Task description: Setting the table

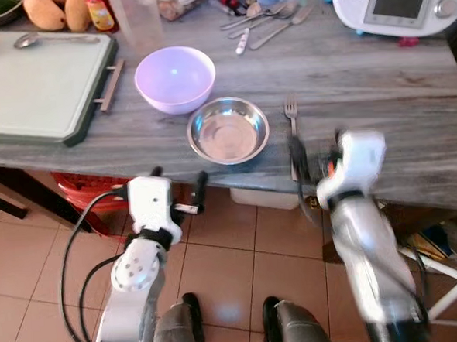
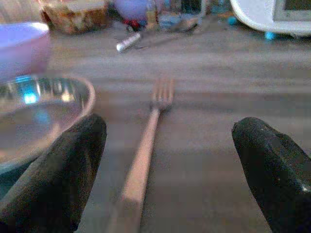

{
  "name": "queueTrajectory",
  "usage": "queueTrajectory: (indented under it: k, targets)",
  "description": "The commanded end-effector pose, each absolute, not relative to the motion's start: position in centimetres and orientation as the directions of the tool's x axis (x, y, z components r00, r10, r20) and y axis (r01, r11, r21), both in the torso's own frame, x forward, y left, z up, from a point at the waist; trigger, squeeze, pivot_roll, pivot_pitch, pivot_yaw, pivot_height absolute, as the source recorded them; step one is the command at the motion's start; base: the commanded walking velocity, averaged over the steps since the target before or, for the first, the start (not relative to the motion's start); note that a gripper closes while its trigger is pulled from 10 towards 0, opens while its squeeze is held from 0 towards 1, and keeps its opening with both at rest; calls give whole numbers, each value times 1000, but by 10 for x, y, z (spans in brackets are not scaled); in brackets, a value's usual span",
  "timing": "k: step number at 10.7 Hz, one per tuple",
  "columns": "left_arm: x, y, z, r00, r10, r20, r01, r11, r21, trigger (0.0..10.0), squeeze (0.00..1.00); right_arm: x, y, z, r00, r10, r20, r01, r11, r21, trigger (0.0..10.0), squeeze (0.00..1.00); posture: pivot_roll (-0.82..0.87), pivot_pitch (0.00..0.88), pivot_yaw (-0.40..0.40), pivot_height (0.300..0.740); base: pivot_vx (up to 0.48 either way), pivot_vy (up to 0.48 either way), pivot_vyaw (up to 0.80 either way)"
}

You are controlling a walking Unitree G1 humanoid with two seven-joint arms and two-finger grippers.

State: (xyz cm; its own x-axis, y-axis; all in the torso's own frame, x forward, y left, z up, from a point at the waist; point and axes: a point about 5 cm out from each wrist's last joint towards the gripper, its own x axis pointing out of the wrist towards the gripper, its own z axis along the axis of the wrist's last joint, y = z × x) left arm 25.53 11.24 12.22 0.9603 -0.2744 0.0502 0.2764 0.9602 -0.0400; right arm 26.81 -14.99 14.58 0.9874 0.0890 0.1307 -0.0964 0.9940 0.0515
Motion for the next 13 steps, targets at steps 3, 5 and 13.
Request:
queueTrajectory:
  k: [3,5,13]
  targets:
    - [260,106,119,948,-314,46,316,948,-46,10000,0,249,-157,147,987,94,129,-97,995,17,10000,0,-49,226,-2,740,0,0,0]
    - [267,96,123,927,-371,62,374,926,-47,10000,0,238,-150,148,978,170,121,-176,984,40,10000,0,-53,219,0,740,0,0,0]
    - [274,77,123,874,-481,77,485,873,-48,10000,0,216,-162,133,987,161,20,-161,987,23,10000,0,-81,216,11,740,0,0,0]
